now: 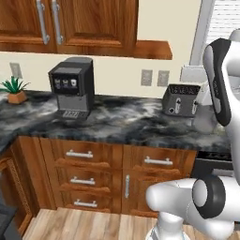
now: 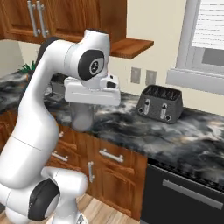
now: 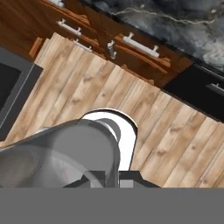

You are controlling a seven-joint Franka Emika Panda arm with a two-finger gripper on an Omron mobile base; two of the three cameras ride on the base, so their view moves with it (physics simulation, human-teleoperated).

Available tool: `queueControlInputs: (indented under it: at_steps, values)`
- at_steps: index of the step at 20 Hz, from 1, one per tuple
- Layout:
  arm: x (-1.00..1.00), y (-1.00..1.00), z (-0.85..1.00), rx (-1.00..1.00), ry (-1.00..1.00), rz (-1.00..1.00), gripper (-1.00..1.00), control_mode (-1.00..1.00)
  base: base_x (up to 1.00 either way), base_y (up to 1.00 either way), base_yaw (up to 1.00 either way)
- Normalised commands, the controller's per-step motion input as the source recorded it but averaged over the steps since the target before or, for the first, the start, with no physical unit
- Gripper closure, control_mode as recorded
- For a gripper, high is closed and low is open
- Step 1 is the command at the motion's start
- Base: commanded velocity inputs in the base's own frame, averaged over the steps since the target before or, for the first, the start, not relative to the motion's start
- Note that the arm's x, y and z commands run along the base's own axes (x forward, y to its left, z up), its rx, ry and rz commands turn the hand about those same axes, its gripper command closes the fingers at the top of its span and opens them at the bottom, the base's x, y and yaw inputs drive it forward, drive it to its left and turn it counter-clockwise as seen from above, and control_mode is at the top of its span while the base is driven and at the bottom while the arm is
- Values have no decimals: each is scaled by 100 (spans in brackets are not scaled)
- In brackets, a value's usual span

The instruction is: Pick the cup and glass cup and place them in the sink. Then turn on the water.

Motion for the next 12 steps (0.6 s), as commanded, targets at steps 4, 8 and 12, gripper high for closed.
queueControlInputs:
  at_steps: [4, 8, 12]
  values:
    - [0, 0, 0, 0, 0, 0, 100, 100, 1, -89, -21]
    - [0, 0, 0, 0, 0, 0, 100, 100, -18, -100, -19]
    - [0, 0, 0, 0, 0, 0, 100, 100, -8, -100, -39]
